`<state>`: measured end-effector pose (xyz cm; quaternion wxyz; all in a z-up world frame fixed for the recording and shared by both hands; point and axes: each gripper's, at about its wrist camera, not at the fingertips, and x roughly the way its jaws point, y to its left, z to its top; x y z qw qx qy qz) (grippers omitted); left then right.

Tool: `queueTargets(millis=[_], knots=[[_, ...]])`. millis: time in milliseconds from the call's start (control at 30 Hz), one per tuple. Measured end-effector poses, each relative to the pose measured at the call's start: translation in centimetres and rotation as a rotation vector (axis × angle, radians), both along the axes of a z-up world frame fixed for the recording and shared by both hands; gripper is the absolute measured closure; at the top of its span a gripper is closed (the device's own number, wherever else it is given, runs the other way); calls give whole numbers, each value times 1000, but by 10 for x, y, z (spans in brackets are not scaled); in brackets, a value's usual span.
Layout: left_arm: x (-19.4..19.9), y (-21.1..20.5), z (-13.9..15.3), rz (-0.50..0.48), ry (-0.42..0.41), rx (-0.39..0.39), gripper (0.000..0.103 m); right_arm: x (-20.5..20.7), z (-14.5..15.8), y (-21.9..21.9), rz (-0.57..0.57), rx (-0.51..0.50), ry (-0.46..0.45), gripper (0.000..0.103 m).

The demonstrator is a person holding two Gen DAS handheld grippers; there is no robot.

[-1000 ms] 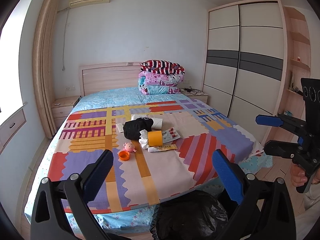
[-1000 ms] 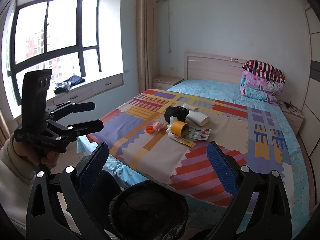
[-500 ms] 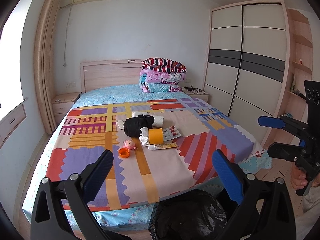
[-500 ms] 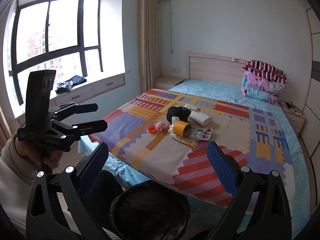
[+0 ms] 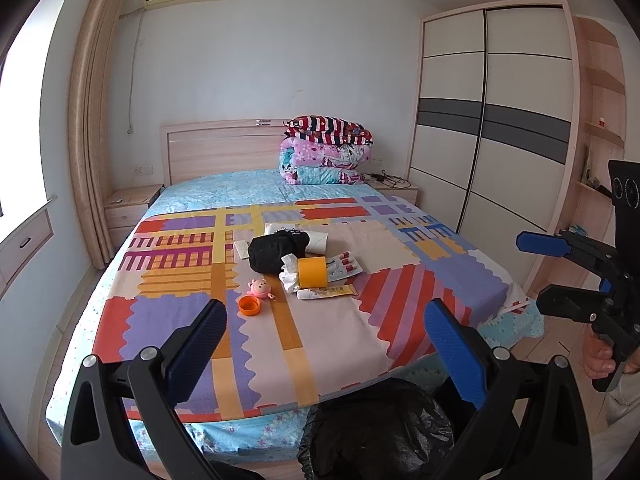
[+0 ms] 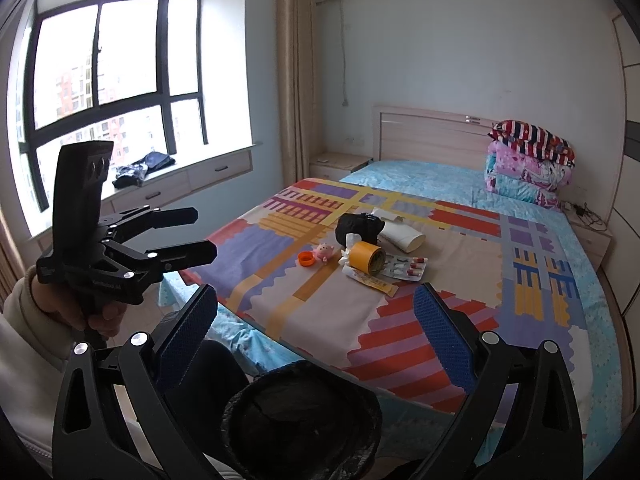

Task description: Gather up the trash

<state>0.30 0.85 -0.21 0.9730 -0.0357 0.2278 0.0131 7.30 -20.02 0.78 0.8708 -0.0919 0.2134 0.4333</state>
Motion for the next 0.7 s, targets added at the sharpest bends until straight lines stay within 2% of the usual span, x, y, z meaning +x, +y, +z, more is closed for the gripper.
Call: queueTargets(millis=[700], knots=[[0,1,-1,1,1,-4,8,0,-1,1,10,15,4,4]])
